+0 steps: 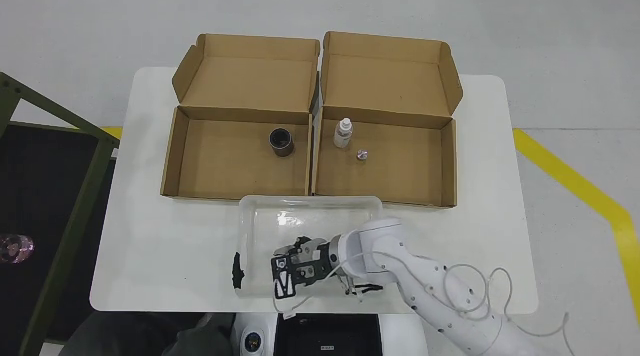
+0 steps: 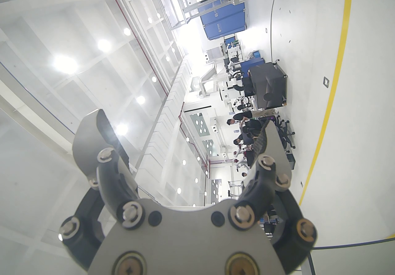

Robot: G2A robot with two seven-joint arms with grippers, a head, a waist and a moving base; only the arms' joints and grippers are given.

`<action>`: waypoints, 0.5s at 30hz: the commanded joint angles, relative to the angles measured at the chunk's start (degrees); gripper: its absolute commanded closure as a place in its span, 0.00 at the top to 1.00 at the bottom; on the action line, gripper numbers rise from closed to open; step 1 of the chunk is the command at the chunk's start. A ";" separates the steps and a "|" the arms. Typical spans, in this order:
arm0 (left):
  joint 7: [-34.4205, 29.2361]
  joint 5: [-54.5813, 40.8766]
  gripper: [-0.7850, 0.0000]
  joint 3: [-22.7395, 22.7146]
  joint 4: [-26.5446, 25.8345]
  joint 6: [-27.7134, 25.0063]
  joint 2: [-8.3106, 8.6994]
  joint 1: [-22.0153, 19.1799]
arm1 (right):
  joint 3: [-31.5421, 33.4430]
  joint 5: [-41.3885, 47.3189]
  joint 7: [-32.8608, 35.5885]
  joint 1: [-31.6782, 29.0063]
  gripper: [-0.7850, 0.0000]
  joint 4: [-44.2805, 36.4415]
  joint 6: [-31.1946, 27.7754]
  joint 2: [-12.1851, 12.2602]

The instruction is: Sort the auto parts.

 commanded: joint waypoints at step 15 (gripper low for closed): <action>0.00 0.00 1.00 0.00 0.00 0.00 0.00 0.00 | 1.42 2.19 -2.08 2.78 0.00 -4.03 1.75 -0.02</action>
